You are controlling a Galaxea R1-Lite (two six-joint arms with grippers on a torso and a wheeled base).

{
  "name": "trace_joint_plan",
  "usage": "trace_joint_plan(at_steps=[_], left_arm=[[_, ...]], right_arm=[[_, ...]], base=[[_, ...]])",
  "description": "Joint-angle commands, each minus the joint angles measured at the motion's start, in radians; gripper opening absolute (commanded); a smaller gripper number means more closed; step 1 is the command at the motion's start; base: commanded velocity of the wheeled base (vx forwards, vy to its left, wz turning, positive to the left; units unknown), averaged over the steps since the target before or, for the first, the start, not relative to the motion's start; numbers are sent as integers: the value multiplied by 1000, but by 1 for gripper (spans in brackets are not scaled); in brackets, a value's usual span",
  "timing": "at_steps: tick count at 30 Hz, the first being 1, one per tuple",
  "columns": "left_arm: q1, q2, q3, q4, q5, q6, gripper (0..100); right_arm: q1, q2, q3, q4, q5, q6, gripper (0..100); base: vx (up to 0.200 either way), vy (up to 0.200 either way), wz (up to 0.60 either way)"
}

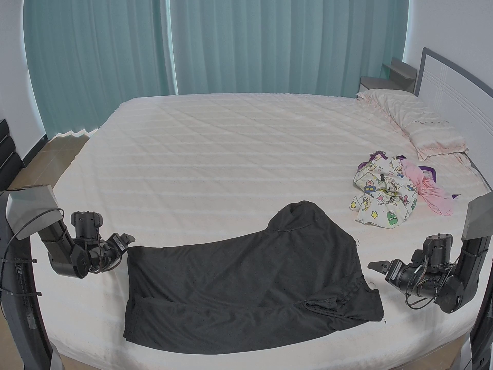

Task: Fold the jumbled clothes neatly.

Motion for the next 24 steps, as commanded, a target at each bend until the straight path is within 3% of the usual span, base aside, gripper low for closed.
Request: trace_joint_plan(at_steps=[1, 8, 15, 21, 24], left_arm=[[-1, -189, 231, -12, -110, -53, 100], [-10, -212, 369, -30, -126, -70, 100], [-24, -206, 410, -36, -145, -63, 100], [-17, -205, 420, -56, -258, -73, 100], [-16, -209, 423, -58, -275, -73, 100]], right_arm=[[3, 0, 1, 0, 1, 1, 100], [4, 6, 1, 0, 1, 0, 100], [6, -3, -9, -2, 4, 12, 100], [87, -6, -92, -45, -30, 248, 100], [157, 40, -184, -31, -114, 320, 100]], base=[[0, 0, 0], [-171, 0, 0], [-171, 0, 0], [0, 0, 0], [0, 0, 0]])
